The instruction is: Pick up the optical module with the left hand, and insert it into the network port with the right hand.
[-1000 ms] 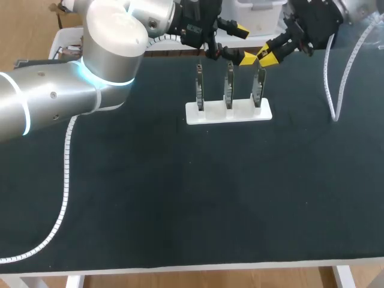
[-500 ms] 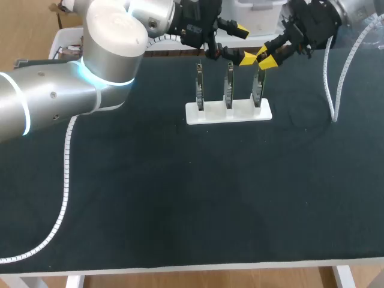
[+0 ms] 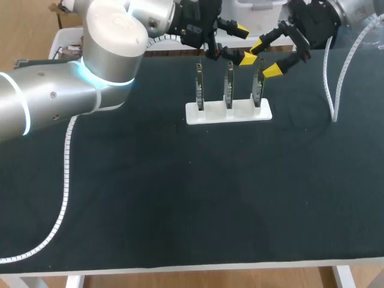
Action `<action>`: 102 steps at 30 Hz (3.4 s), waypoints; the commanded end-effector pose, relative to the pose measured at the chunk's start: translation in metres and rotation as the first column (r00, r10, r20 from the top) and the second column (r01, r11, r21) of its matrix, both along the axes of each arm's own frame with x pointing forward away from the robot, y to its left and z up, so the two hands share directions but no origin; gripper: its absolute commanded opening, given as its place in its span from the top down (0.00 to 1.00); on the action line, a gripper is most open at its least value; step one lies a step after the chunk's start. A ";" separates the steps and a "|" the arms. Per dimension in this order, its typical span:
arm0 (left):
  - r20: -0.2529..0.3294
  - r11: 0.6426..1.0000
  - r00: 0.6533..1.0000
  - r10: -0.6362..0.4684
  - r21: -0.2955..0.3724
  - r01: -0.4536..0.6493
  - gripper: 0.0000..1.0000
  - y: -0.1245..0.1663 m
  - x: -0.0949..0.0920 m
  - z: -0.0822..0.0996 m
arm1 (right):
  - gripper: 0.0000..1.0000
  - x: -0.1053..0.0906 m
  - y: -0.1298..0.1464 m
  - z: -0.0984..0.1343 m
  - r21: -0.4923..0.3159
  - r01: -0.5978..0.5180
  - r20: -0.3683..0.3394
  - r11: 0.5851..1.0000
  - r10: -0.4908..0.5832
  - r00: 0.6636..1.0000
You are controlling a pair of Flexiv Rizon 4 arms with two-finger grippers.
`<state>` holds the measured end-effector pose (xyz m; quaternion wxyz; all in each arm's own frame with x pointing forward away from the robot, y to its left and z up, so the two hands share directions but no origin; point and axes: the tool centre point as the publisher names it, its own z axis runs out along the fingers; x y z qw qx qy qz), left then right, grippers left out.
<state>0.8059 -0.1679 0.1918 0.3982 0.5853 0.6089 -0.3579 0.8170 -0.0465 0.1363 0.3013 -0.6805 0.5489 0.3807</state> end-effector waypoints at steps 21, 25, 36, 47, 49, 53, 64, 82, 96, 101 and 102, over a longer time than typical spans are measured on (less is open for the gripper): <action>0.001 1.000 1.000 0.001 0.001 -0.001 0.00 0.000 0.000 0.000 | 0.00 0.007 -0.012 0.015 0.001 -0.112 -0.041 0.994 0.112 0.993; 0.001 1.000 1.000 0.001 0.001 -0.001 0.00 0.000 0.000 0.000 | 0.00 0.006 -0.014 0.018 -0.002 -0.111 -0.033 0.994 0.110 0.993; 0.001 1.000 1.000 0.001 0.001 -0.001 0.00 0.000 0.000 0.000 | 0.00 0.005 -0.013 0.018 -0.004 -0.111 -0.033 0.994 0.111 0.993; 0.001 1.000 1.000 0.001 0.001 -0.001 0.00 0.000 0.000 0.000 | 0.00 0.005 -0.014 0.023 -0.002 -0.108 -0.015 0.994 0.108 0.994; 0.001 1.000 1.000 0.001 0.001 -0.001 0.00 0.000 0.000 0.000 | 0.00 0.005 -0.014 0.024 -0.003 -0.108 -0.010 0.994 0.108 0.994; 0.001 1.000 1.000 0.001 0.001 -0.001 0.00 0.000 0.000 0.000 | 0.00 0.005 -0.013 0.025 -0.004 -0.106 -0.007 0.994 0.106 0.994; 0.001 1.000 1.000 0.001 0.001 -0.001 0.00 0.000 0.000 0.000 | 0.00 0.004 -0.011 0.028 -0.004 -0.112 0.006 0.994 0.112 0.994; 0.001 1.000 1.000 0.001 0.001 -0.001 0.00 0.000 0.000 0.000 | 1.00 0.004 -0.011 0.028 -0.004 -0.112 0.006 0.994 0.112 0.994; 0.001 1.000 1.000 0.001 0.001 -0.001 0.00 0.000 0.000 0.000 | 1.00 0.004 -0.011 0.028 -0.004 -0.112 0.006 0.994 0.112 0.994; 0.001 1.000 1.000 0.001 0.001 -0.001 0.00 0.000 0.000 0.000 | 1.00 0.004 -0.011 0.028 -0.004 -0.112 0.006 0.994 0.112 0.994; 0.001 1.000 1.000 0.001 0.001 -0.001 0.00 0.000 0.000 0.000 | 1.00 0.004 -0.011 0.027 -0.003 -0.112 0.004 0.994 0.112 0.994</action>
